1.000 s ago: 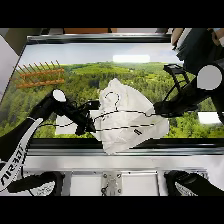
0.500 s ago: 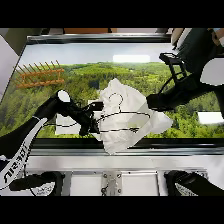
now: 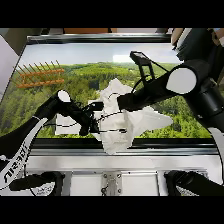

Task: Fold the clothes and pants, and hang the long-sleeved shirts on hangers.

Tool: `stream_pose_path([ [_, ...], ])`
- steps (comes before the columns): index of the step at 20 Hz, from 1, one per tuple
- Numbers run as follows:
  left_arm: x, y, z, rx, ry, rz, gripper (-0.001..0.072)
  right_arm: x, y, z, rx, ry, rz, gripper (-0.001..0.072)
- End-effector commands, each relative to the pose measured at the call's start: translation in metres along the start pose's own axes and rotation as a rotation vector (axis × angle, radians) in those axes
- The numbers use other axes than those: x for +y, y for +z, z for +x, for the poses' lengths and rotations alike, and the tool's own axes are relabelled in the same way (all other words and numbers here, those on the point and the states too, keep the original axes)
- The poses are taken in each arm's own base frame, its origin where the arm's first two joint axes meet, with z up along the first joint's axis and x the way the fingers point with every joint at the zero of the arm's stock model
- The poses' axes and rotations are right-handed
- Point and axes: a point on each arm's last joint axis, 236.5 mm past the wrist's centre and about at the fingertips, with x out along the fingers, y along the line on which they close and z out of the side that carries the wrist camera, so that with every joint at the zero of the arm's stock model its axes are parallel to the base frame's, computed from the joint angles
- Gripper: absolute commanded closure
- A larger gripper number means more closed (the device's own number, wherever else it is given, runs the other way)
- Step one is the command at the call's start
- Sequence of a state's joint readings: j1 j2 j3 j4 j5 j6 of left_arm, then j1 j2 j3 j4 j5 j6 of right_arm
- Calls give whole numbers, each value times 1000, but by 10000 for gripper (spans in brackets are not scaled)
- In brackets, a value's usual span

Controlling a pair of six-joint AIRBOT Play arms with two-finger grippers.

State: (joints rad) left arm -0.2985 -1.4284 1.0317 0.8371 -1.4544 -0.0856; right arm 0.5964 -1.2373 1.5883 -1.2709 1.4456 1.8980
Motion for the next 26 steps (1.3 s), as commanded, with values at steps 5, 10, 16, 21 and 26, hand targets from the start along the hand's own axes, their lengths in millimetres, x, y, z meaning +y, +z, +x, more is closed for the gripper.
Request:
stream_pose_path([
  [5,0,0,0,0,-2,1,697,25,0,24,24,58,5,693],
  [10,-1,0,0,1,-4,1,697,23,-6,22,48,52,-28,45],
  [16,-1,0,0,1,-5,1,697,8,-34,0,136,20,-134,45],
  [21,-2,0,0,1,-10,1,696,0,-31,-34,93,87,-224,45],
  [26,-3,0,0,1,-12,1,696,10,-22,-50,61,225,-200,55],
])
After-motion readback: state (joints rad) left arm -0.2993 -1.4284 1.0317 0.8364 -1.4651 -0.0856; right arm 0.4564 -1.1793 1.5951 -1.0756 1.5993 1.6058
